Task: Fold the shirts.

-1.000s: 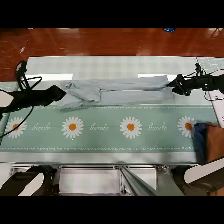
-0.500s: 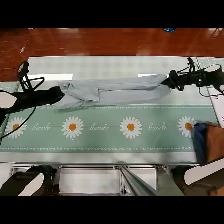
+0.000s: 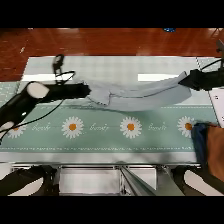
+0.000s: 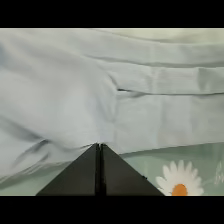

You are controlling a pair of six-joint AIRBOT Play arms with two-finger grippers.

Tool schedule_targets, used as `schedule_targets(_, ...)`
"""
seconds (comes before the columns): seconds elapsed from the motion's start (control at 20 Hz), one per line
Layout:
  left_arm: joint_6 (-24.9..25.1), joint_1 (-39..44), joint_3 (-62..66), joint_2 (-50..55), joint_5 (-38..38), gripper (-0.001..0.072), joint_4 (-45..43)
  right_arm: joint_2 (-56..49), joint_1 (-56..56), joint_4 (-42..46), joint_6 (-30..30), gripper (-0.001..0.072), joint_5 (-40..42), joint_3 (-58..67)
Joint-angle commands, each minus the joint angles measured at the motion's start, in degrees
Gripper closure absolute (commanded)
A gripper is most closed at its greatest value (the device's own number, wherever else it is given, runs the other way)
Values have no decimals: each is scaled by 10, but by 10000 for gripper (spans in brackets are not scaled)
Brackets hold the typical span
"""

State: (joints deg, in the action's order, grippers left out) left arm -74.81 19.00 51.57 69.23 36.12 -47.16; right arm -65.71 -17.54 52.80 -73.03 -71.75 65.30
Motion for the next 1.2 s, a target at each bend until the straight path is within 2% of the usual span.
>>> schedule_targets(0.0, -10, 110, 144, 162, 36, 680, 9, 166, 0, 9, -33, 694, -8, -89)
schedule_targets(0.15, -42, 177, 308, 309, 103, 679, 10, 247, 0, 9, -58, 694, -36, -115)
schedule_targets(0.35, -90, 246, 467, 438, 168, 680, 10, 302, 0, 7, -78, 694, -58, -116)
schedule_targets(0.55, -99, 304, 502, 484, 186, 679, 40, 308, 0, -6, -80, 694, -56, -116)
schedule_targets(0.7, -88, 327, 504, 486, 188, 679, 40, 308, 0, -16, -78, 693, -50, -116)
schedule_targets(0.9, -82, 255, 531, 465, 249, 679, 19, 297, 0, -32, -77, 693, -50, -116)
schedule_targets(1.0, -82, 188, 531, 428, 301, 679, -23, 279, 20, -50, -75, 693, -37, -116)
schedule_targets(1.15, -84, 85, 527, 344, 369, 679, -116, 221, 112, -75, -75, 694, 27, -115)
